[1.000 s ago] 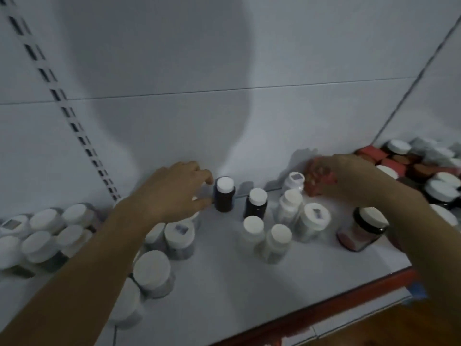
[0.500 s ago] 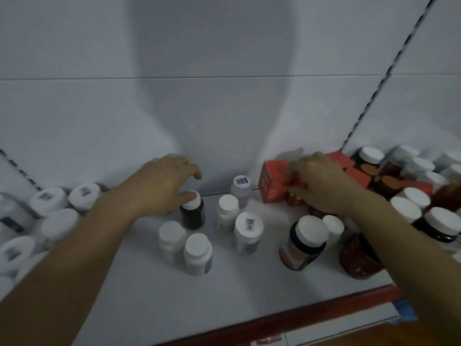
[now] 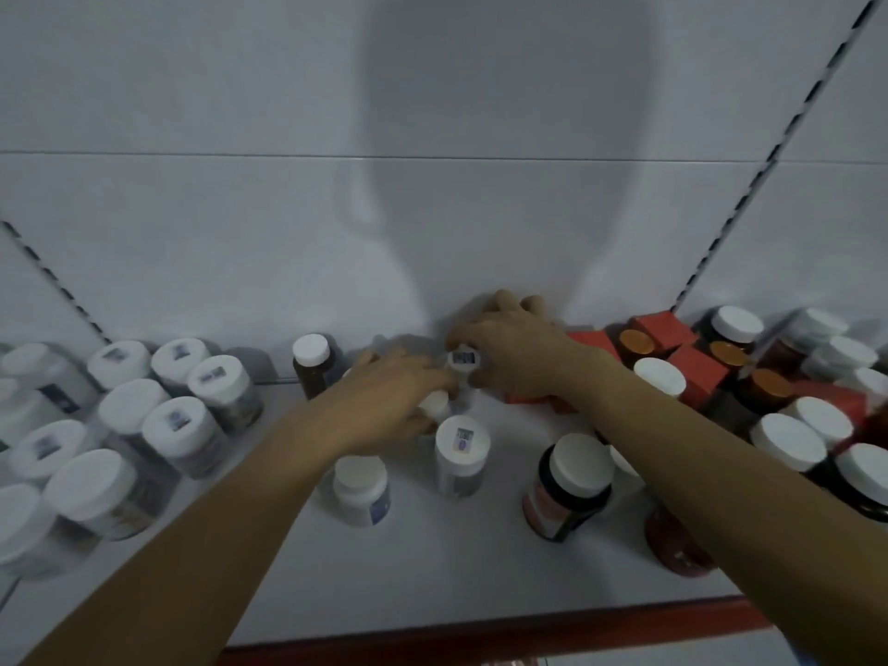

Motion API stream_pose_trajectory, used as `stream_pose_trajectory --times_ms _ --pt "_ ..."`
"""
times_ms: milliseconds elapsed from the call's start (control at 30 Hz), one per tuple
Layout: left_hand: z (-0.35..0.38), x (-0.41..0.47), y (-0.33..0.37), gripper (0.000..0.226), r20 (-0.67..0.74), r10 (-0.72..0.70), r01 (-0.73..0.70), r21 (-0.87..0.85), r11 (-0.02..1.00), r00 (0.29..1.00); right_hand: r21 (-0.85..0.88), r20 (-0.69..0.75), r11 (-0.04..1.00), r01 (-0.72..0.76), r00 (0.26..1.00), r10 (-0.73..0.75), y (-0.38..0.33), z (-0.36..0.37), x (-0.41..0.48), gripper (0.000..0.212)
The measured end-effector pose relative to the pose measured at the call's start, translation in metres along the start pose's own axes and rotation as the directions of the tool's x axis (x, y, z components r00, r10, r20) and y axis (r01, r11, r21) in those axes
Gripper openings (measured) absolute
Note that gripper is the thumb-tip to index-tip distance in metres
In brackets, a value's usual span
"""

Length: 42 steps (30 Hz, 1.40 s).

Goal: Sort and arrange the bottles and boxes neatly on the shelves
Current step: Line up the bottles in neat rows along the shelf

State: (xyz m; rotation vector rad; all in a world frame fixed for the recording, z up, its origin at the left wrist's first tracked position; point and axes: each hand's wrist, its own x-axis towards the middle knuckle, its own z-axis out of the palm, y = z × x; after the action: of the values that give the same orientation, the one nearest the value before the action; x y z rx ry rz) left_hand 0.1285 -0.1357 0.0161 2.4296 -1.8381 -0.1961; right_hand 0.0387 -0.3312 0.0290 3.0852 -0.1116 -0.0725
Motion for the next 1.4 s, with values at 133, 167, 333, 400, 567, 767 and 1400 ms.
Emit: stream_pose_trajectory --times_ms 133,167,333,400,567,767,1400 --pt "-0.009 -0.011 -0.007 0.035 -0.154 -0.08 0.057 -0.149 0.987 0.985 0.064 -0.023 0.997 -0.039 0.999 0.04 0.001 0.002 -0.002 0.039" --pt "-0.011 -0.016 -0.011 0.035 -0.231 -0.133 0.069 -0.266 0.962 0.964 0.072 -0.04 0.996 -0.049 0.998 0.052 0.002 0.001 -0.004 0.037" --pt "-0.015 -0.05 -0.02 0.035 -0.489 -0.373 0.044 -0.56 0.827 0.788 0.309 -0.183 0.948 -0.071 0.974 0.132 0.001 -0.014 -0.009 0.036" --pt "-0.018 -0.064 -0.03 0.037 -0.513 -0.408 0.06 -0.565 0.823 0.755 0.448 -0.291 0.894 -0.018 0.942 0.165 -0.007 -0.025 -0.011 0.036" --pt "-0.023 -0.106 -0.07 0.042 -0.599 -0.518 0.096 -0.594 0.799 0.611 0.797 -0.293 0.596 0.097 0.925 0.241 -0.053 -0.048 -0.004 0.035" --pt "-0.025 -0.182 -0.134 0.036 -0.639 -0.626 0.121 -0.65 0.75 0.447 0.907 -0.171 0.4 0.13 0.983 0.069 -0.142 -0.064 0.044 0.023" --pt "0.012 -0.341 -0.271 0.038 -0.471 -0.6 0.222 -0.636 0.739 0.647 0.403 -0.323 0.879 0.253 0.938 -0.122 -0.345 -0.057 0.204 0.034"
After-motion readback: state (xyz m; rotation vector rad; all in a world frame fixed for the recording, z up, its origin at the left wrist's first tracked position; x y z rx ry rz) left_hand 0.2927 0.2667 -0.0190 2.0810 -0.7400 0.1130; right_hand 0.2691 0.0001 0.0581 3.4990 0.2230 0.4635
